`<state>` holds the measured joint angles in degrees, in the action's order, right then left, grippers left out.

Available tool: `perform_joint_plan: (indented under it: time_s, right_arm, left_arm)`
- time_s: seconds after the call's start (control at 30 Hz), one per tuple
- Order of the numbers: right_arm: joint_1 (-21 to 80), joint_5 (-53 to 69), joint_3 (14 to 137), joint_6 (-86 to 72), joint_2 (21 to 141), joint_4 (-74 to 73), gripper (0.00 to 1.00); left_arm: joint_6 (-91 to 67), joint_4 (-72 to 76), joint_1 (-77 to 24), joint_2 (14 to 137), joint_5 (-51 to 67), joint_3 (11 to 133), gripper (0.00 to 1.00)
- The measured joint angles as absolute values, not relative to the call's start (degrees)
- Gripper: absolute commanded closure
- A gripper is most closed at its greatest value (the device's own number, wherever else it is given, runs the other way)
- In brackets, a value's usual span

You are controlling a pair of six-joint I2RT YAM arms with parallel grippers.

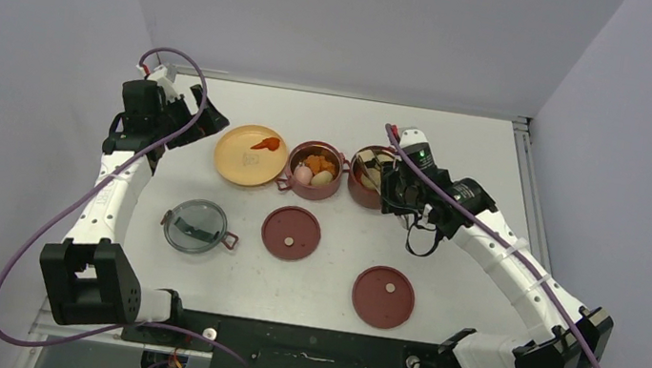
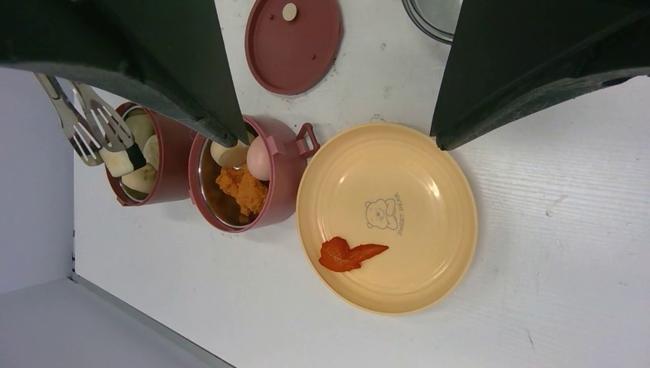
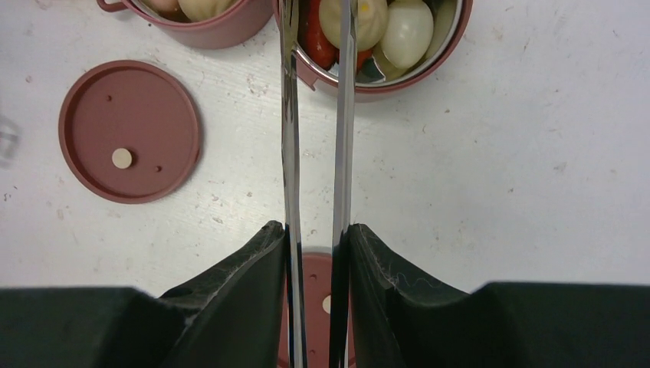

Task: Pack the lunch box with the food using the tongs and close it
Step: Place the fake food in the packing box.

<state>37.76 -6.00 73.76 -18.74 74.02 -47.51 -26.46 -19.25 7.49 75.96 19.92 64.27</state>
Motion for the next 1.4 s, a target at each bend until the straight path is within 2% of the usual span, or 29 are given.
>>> perform_joint_plan:
  time_s: [0.67, 1.2, 1.4]
  right_arm:
    - [37.47, -8.08, 71.55, -18.85, 76.93, -46.61, 0.78]
    - [37.47, -8.12, 71.33, -18.90, 80.18, -43.68, 0.58]
    - [37.47, -8.14, 71.33, -18.90, 80.14, -43.53, 0.57]
  left_arm:
    - [-26.59, -19.07, 7.40, 75.99, 20.01, 64.27, 0.02]
    - [-26.57, -19.05, 7.18, 75.96, 20.01, 64.27, 0.02]
    - [-26.57, -19.05, 7.18, 75.96, 20.05, 64.27, 0.02]
